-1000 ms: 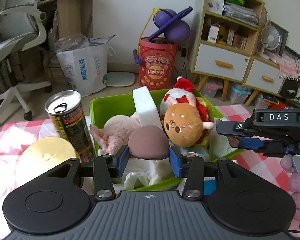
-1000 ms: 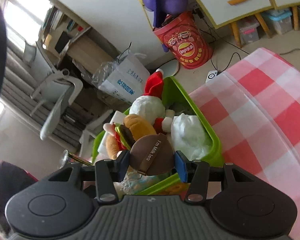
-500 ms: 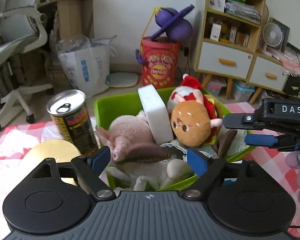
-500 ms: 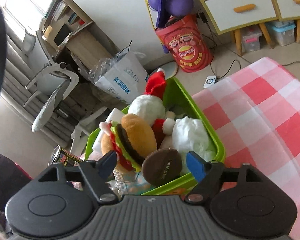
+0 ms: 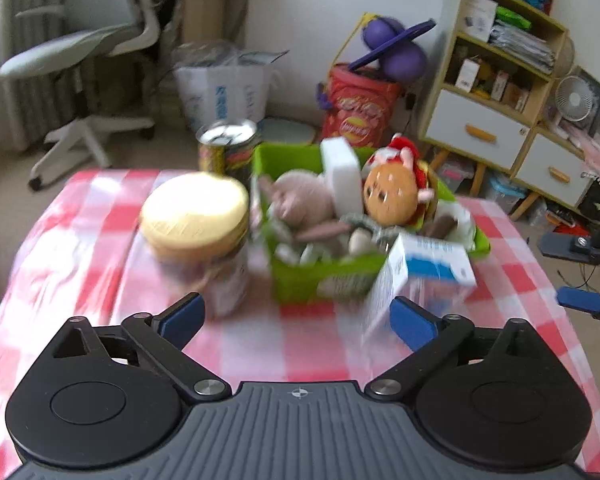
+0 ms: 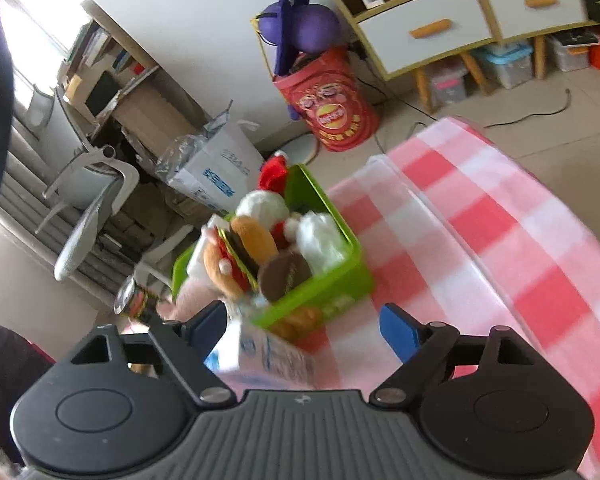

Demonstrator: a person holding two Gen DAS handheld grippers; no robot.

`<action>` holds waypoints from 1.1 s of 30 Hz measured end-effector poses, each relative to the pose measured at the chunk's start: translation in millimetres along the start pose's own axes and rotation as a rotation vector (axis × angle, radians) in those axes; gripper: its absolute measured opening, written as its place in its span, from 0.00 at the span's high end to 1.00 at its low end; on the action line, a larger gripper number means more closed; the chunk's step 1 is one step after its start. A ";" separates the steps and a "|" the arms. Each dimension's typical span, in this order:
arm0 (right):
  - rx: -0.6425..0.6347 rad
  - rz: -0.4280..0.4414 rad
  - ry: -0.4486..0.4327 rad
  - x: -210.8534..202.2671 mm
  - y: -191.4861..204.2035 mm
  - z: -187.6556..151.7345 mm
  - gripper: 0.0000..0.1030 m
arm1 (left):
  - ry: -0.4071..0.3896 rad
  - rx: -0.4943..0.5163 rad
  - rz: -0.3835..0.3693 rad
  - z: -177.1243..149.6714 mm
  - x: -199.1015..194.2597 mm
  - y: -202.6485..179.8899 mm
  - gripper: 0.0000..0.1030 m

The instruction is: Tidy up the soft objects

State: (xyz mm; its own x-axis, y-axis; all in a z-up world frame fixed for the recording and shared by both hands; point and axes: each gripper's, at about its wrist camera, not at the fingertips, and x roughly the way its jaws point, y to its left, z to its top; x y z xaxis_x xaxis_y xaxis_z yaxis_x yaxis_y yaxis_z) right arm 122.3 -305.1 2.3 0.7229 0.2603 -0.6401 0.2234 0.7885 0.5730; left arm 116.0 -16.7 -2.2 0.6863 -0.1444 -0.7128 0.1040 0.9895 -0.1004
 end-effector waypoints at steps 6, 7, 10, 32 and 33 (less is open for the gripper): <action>-0.007 -0.099 0.026 -45.3 0.3 -36.4 0.40 | 0.050 -0.023 0.018 -23.0 -51.6 -0.5 0.05; -0.004 -0.105 0.037 -50.5 1.2 -41.5 0.39 | 0.059 -0.034 0.013 -26.8 -59.0 -0.7 0.05; -0.022 -0.152 0.064 -64.8 8.7 -59.4 0.39 | 0.086 -0.036 0.011 -41.3 -74.7 -5.3 0.05; -0.287 -0.245 0.040 -103.6 60.5 -110.6 0.31 | 0.118 -0.034 0.100 -70.6 -99.1 -8.6 0.05; -0.306 -0.247 0.033 -105.1 63.2 -112.5 0.31 | 0.114 -0.034 0.102 -70.2 -100.8 -8.7 0.05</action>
State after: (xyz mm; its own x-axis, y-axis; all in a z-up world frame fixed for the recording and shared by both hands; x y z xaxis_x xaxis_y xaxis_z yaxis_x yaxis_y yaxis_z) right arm -13.1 -219.9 48.3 0.6489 0.0560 -0.7588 0.1793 0.9580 0.2240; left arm -4.6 -10.4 21.9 0.6054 -0.0434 -0.7948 0.0124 0.9989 -0.0451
